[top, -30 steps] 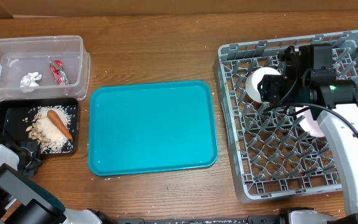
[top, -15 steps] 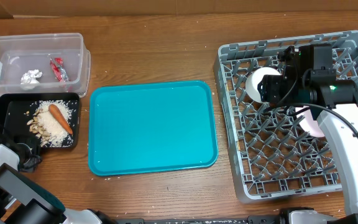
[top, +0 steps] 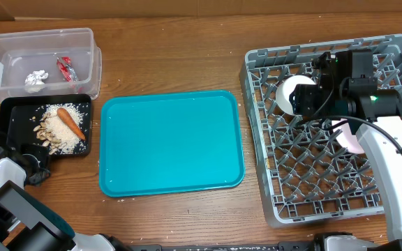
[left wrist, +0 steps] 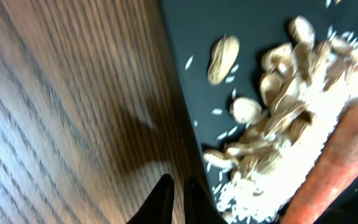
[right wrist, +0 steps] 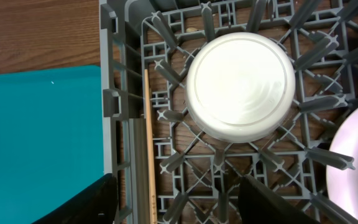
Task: Sort waste into correct bins and load items into the dishwasher
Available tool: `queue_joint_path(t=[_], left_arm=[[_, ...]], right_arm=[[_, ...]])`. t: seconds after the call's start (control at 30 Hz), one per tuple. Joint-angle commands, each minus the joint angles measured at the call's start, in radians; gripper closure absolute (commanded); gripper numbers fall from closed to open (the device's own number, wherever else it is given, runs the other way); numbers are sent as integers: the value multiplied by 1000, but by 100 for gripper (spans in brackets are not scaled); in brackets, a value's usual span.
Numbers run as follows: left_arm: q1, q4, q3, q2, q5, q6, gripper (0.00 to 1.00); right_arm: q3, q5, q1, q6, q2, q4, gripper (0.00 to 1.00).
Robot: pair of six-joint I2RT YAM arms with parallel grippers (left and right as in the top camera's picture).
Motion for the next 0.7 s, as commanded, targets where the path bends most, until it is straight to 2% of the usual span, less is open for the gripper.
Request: queue_joint_path(t=[0.0, 0.1, 0.33, 0.57, 0.67], left_arm=[[-7, -34, -4, -2, 20, 39, 92], [-7, -79, 5, -25, 53, 107, 95], [-8, -190, 49, -145, 61, 222, 95], [-11, -126, 55, -226, 50, 237, 96], [-31, -87, 55, -210, -14, 237, 96]], right_arm=[[27, 3, 3, -3, -3, 5, 35], [27, 3, 3, -3, -3, 5, 36], [27, 3, 3, -3, -3, 16, 36], [27, 3, 3, -3, -3, 17, 35], [27, 3, 3, -3, -3, 17, 36]])
